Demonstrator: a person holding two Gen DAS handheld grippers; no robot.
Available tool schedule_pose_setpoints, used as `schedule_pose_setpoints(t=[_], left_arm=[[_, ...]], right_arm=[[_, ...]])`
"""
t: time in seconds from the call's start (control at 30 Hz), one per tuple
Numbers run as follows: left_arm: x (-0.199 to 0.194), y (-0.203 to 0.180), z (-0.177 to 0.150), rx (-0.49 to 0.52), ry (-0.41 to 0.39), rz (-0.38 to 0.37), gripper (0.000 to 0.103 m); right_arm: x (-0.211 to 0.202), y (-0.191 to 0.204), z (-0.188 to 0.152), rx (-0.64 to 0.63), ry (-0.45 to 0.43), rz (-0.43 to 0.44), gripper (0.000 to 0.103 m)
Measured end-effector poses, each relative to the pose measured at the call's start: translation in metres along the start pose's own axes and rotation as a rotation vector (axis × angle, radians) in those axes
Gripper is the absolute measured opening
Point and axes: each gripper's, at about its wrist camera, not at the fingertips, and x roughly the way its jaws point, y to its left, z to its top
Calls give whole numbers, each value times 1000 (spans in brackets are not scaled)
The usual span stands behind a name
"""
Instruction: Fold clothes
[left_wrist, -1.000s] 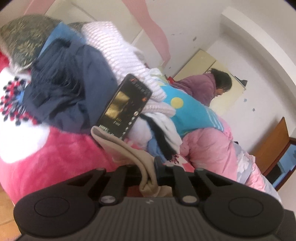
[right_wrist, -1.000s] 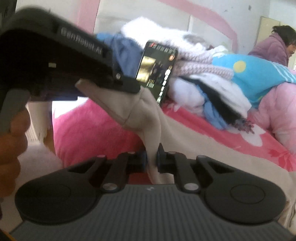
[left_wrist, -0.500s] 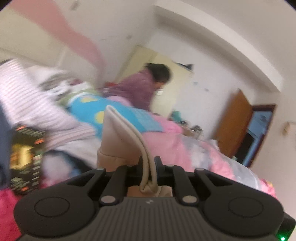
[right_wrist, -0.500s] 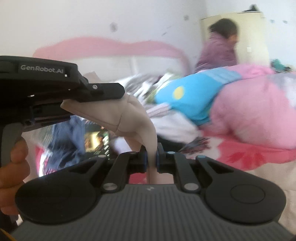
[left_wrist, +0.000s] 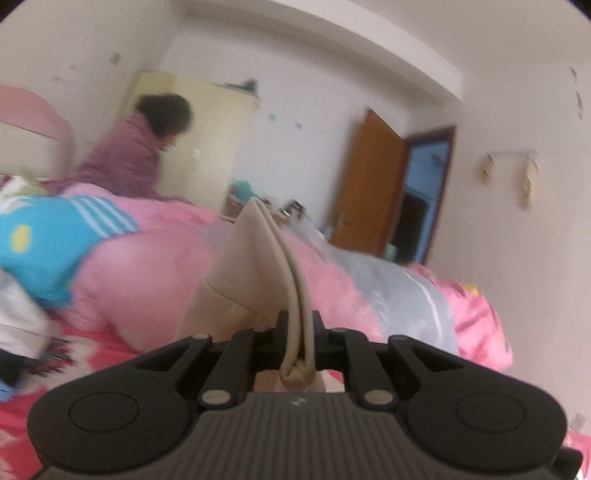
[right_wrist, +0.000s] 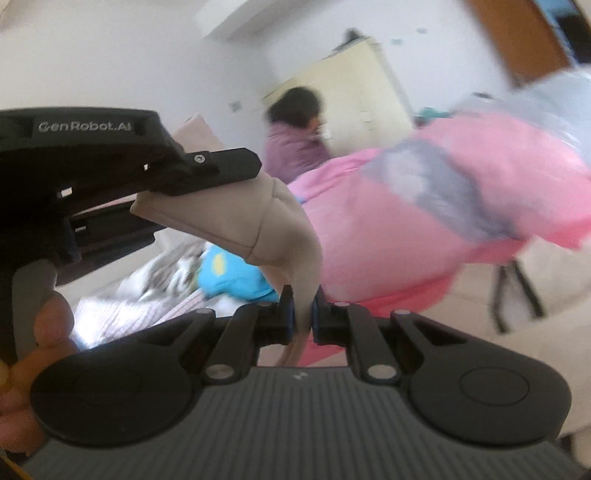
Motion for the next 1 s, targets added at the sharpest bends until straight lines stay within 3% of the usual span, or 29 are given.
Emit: schedule_pose_setpoints(t=[0.2,0.37,0.47,0.5,0.57,0.6,0.8,1.0], left_arm=[[67,-58,-38,120,137,-62,11],[117,-86,-85,192,292,-77,12],[141,-94,-105,197,368,-74,29],[145,-94,-109,193,380,-74,44],[147,-94,-111,182,383,-78,64],[146,-94,-110,181,376,-78,68],[132,-78,-94,141,359,-48,69],[78,-20,-68,36,304,46,71]], right_arm=[[-28,-89,-13,263,-57,-83,8],[-35,-147,-48,491,-36,-138,10],[-34,-170,-64,618,-24,-172,11],[-32,-173,-66,646,-29,-166,11],[-29,-176,-66,658,-38,-175,12],[-28,-177,-68,663,-37,-177,12],[-22,-187,-73,727,-14,-183,16],[-23,-190,-73,739,-20,-175,16]])
